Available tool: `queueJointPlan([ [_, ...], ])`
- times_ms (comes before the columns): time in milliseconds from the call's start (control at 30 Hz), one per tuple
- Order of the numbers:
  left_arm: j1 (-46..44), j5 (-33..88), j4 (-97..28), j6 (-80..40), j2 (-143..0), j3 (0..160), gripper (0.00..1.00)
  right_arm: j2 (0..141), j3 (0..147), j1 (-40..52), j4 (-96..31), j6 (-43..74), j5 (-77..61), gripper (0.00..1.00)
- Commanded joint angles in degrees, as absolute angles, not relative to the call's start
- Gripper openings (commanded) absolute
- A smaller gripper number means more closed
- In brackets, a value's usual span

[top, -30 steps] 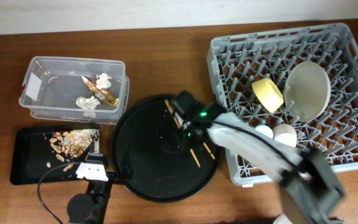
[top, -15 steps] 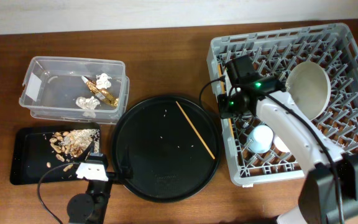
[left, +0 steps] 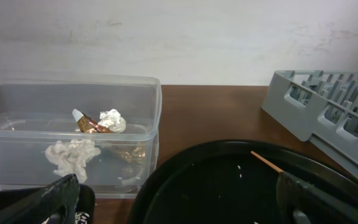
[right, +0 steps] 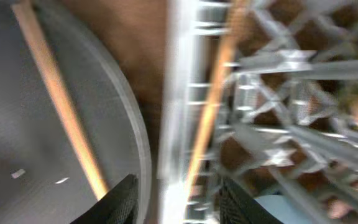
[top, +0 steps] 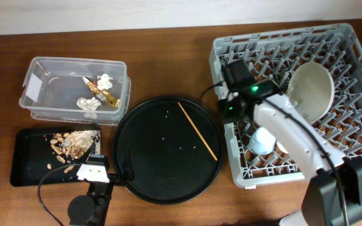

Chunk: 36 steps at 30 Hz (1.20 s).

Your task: Sort waste into correct bins and load items into the dishwasher rack

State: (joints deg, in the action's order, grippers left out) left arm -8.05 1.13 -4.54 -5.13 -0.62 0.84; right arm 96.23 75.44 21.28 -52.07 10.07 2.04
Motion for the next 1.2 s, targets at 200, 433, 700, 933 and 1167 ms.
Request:
queueJointPlan([
  [200, -7.7, 1.8, -4.6, -4.2, -0.4, 0.5, 0.99, 103.1, 75.4, 38.9, -50.0, 9.7, 5.3, 0.46],
  [433, -7.7, 1.8, -4.6, -4.2, -0.4, 0.5, 0.99, 114.7, 75.4, 35.7, -47.7, 9.7, 4.9, 0.34],
  [700, -7.7, 1.8, -4.6, -4.2, -0.4, 0.5, 0.99, 110.1, 75.5, 35.2, -50.5, 9.7, 2.1, 0.04],
  [933, -7.7, 1.8, -4.6, -4.2, -0.4, 0.5, 0.99, 89.7, 76.2, 28.5, -49.6, 9.9, 3.4, 0.04],
  [1167, -7.7, 1.8, -4.6, -4.2, -0.4, 0.5, 0.99, 87.7, 76.1, 16.2, -47.5, 8.1, 3.5, 0.04],
])
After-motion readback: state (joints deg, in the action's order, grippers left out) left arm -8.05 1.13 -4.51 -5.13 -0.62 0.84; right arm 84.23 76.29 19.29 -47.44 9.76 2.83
